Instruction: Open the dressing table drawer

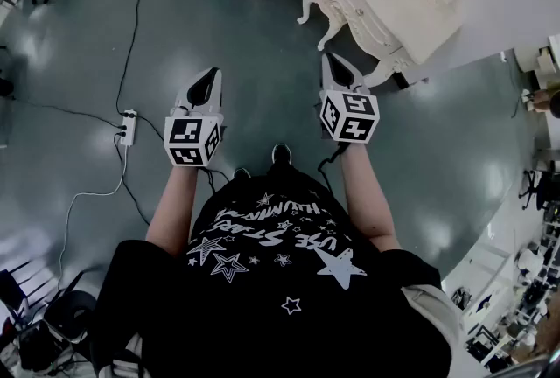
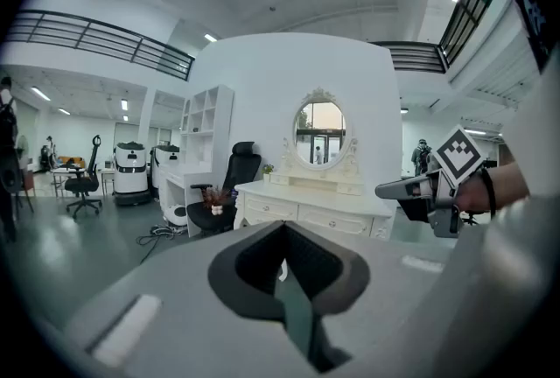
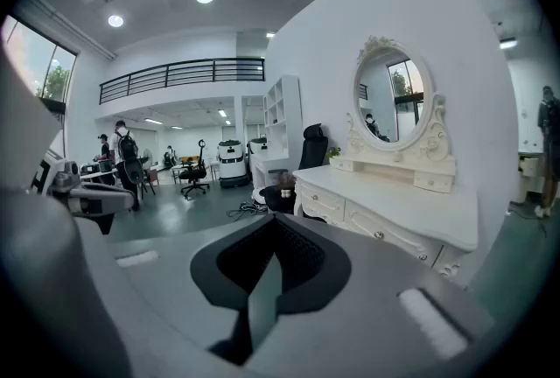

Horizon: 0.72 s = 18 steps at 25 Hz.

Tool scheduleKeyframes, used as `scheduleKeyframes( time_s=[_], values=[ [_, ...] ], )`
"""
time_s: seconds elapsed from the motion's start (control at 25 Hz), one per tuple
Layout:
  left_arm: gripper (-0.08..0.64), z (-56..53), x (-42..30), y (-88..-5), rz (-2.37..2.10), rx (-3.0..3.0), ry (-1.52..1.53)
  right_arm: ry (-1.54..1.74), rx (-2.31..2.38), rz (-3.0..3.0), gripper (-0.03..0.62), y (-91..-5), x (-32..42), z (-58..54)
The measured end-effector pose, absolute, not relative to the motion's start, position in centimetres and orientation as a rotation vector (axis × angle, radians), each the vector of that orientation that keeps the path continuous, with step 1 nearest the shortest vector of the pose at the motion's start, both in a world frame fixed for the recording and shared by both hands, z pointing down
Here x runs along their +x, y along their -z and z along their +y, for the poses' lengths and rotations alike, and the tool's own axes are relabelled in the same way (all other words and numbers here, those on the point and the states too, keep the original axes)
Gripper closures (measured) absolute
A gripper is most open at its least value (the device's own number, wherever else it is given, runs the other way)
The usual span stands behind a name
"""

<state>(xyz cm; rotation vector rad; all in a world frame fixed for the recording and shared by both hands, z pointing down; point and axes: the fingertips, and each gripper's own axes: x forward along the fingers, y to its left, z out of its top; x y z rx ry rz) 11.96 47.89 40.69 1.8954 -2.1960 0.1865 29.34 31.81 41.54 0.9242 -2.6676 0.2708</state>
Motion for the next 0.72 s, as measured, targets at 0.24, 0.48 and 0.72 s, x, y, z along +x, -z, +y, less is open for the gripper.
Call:
scheduleKeyframes(
  time_s=[0.24, 0.48, 0.72],
  values=[
    [0.56, 47.3, 11.8, -40.1, -2.189, 1.895, -0.156, -0.285, 0.965, -2.672, 0.565, -40.7, 29.7, 31.2],
    [0.56, 46.9, 11.6, -39.1, -2.197, 1.934, -0.13, -0.274, 0.983, -2.672, 0.565, -40.4, 29.7, 31.4],
    [0.56, 50.5, 10.6, -40.9, -2.159, 1.889, -0.123, -0.295, 1.001, -2.673, 0.563, -40.9, 28.5, 34.1]
  ],
)
